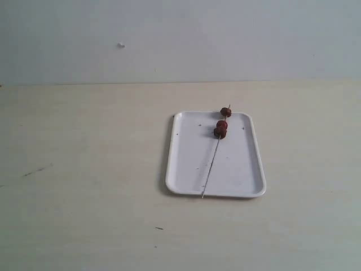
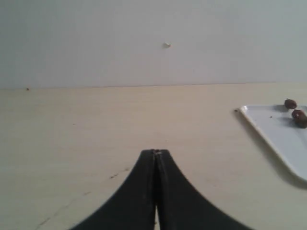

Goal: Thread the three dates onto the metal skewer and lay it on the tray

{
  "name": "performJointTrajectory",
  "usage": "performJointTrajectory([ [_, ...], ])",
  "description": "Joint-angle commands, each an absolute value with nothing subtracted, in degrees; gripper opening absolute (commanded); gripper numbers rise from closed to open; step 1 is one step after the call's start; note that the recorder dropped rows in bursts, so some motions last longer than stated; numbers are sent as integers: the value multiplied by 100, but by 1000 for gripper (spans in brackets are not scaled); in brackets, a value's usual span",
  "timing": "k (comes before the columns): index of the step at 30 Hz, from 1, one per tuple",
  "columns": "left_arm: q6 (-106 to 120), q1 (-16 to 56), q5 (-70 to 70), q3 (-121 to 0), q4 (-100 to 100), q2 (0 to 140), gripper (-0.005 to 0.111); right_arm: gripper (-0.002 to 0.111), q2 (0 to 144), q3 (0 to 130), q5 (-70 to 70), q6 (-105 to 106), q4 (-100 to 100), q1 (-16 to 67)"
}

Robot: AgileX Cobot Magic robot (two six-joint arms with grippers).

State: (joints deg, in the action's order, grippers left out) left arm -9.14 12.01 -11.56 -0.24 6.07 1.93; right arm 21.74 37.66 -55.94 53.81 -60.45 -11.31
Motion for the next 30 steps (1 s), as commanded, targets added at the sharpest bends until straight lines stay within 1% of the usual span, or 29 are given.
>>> performJointTrajectory([
  [1, -1210, 1192, -1390, 0, 1080, 0, 0, 0, 2132, 3752, -5575, 5375, -6075, -1129],
  [14, -1210, 1192, -1397, 0, 1080, 0, 0, 0, 2118, 3752, -5575, 5387, -6058, -1129],
  [16, -1210, 1192, -1397, 0, 1080, 0, 0, 0, 1892, 3752, -4827, 5634, -6018, -1173],
  [18, -1210, 1192, -1397, 0, 1080, 0, 0, 0, 1259, 3752, -4305, 5130, -5174, -1461],
  [19, -1210, 1192, -1397, 0, 1080, 0, 0, 0, 711, 3752, -3979, 4411, -4547, -1656],
  [22, -1210, 1192, -1397, 0, 1080, 0, 0, 0, 132, 3752, -3597, 3742, -4100, -1713],
  [24, -1210, 1192, -1397, 0, 1080, 0, 0, 0, 0, 3752, -3540, 3691, -3921, -1713],
  [28, -1210, 1192, -1429, 0, 1080, 0, 0, 0, 0, 3695, -3451, 2777, -3923, -1700],
  [30, -1210, 1192, -1438, 0, 1080, 0, 0, 0, 0, 3429, -3161, 1974, -3022, -1752],
])
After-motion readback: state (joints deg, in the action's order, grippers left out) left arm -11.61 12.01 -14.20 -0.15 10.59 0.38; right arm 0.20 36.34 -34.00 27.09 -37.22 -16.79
